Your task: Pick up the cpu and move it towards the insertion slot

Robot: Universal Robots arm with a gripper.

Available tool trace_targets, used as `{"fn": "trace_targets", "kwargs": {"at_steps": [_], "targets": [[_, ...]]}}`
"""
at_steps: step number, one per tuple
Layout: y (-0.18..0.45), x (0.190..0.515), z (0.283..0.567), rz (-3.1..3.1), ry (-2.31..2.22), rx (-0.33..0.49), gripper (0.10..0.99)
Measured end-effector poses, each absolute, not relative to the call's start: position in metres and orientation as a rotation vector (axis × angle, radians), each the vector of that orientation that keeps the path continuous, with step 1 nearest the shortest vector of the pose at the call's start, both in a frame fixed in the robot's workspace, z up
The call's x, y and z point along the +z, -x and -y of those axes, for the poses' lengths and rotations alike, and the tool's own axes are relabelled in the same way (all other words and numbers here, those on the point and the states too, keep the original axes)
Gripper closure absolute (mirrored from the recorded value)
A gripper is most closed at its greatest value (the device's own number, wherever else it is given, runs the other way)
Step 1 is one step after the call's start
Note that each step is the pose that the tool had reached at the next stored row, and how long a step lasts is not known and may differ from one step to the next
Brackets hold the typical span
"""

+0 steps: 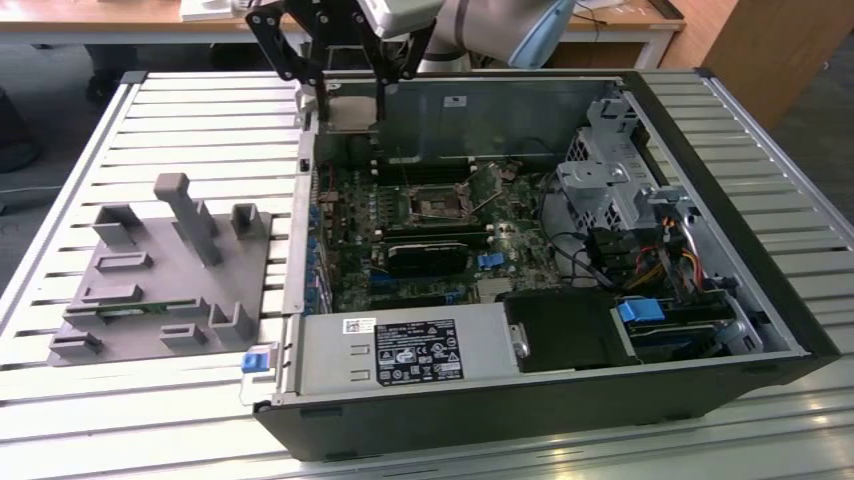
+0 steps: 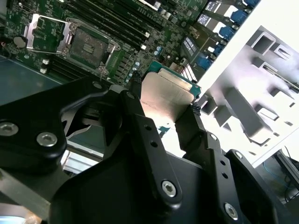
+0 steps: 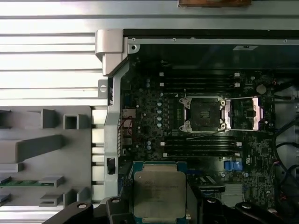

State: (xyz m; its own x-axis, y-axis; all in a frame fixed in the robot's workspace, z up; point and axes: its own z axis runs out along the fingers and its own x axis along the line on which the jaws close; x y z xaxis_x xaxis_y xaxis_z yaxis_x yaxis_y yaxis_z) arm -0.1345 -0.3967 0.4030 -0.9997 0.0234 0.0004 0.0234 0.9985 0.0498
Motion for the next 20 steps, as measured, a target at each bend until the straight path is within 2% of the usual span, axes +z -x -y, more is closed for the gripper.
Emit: {"fn": "trace_targets", "kwargs": {"at_steps": [20], "targets": [[0.11, 0.403, 0.388, -3.14, -0.037, 0.078, 0.549]]}}
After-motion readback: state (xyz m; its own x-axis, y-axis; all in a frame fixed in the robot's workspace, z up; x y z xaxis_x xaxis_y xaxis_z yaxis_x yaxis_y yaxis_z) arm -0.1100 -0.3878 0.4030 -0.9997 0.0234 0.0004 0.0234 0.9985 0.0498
